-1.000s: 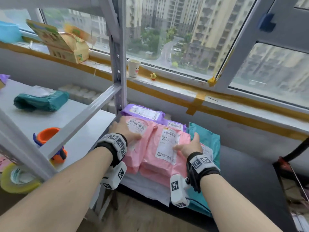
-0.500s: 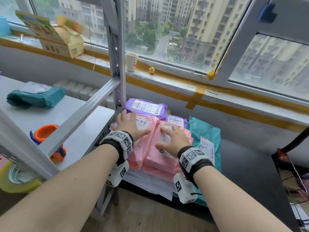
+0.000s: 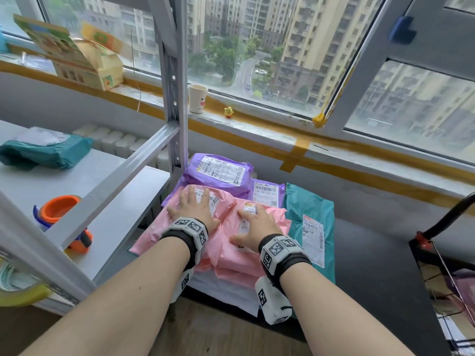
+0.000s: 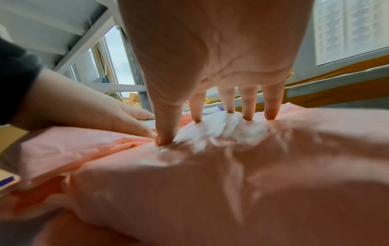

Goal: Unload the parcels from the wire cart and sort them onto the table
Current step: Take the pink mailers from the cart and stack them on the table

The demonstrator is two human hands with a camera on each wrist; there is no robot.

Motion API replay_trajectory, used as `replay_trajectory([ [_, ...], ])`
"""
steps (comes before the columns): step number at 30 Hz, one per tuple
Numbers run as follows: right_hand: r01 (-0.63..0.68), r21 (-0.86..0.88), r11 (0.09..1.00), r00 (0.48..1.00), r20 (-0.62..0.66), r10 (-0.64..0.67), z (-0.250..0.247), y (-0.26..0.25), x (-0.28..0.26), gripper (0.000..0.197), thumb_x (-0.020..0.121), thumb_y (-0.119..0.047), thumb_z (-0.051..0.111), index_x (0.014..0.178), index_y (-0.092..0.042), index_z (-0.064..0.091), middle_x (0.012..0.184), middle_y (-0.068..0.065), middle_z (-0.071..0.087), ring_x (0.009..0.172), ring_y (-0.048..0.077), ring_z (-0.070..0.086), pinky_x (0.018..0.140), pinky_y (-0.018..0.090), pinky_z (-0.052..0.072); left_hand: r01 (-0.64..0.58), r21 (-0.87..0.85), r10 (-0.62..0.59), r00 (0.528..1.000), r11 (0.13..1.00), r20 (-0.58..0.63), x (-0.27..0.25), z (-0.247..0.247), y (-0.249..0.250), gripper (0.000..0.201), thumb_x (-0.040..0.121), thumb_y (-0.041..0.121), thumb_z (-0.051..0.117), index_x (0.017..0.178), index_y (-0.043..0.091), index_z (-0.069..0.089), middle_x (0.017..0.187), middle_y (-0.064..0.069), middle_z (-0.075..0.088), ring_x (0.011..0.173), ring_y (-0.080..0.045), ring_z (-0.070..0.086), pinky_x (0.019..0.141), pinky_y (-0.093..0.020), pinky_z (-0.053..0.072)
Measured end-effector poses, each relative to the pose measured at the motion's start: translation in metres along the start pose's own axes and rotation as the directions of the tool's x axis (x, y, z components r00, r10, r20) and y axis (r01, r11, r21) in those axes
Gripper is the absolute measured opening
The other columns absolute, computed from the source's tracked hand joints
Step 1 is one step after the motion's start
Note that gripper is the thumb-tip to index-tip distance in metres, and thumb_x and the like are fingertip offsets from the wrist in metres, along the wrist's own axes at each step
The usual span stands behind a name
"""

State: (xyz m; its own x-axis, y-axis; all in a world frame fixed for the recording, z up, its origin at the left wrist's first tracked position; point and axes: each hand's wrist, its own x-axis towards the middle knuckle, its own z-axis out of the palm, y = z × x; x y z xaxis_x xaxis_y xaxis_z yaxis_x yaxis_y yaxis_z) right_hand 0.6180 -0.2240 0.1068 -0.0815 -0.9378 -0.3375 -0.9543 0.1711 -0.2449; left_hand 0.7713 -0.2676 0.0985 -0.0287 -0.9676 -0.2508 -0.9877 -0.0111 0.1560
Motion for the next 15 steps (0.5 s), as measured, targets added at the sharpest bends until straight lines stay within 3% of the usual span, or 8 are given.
replay_trajectory([
  [4, 0.009, 0.043, 0.999, 1.0, -0.018, -0.009, -0.002, 0.005, -0.006, 0.083, 0.077, -0.053, 0.069, 0.147, -0.037, 0.027, 0.16, 0.004, 0.004, 0.145, 0.031, 0.016, 0.117, 0.043, 0.022, 0.018, -0.017, -0.018, 1.0, 1.0, 0.017, -0.004, -0.002, 0.001, 0.084, 0.086, 0.058, 0.046, 0.15, 0.032, -0.003, 0.158, -0.005, -0.014, 0.146, -0.027, -0.008, 0.111, -0.058, 0.018],
  [11, 0.017, 0.07, 0.997, 0.998, -0.063, -0.013, -0.017, 0.006, -0.015, 0.079, 0.08, -0.054, 0.065, 0.147, -0.036, 0.028, 0.159, 0.006, 0.007, 0.145, 0.028, 0.014, 0.116, 0.042, 0.018, -0.14, -0.143, 0.138, 0.99, 0.98, -0.023, -0.009, -0.015, 0.011, 0.075, 0.087, 0.049, 0.048, 0.15, 0.034, 0.011, 0.159, -0.001, -0.007, 0.146, -0.022, -0.005, 0.114, -0.055, 0.017],
  [15, 0.016, 0.06, 0.998, 0.996, -0.087, -0.01, -0.021, 0.008, -0.019, 0.072, 0.084, -0.055, 0.06, 0.146, -0.035, 0.03, 0.159, 0.006, 0.012, 0.145, 0.027, 0.016, 0.116, 0.042, 0.019, -0.12, -0.135, 0.115, 0.993, 0.984, -0.04, -0.015, -0.02, 0.013, 0.073, 0.088, 0.054, 0.046, 0.15, 0.032, 0.013, 0.159, -0.001, -0.003, 0.146, -0.022, -0.002, 0.114, -0.054, 0.013],
])
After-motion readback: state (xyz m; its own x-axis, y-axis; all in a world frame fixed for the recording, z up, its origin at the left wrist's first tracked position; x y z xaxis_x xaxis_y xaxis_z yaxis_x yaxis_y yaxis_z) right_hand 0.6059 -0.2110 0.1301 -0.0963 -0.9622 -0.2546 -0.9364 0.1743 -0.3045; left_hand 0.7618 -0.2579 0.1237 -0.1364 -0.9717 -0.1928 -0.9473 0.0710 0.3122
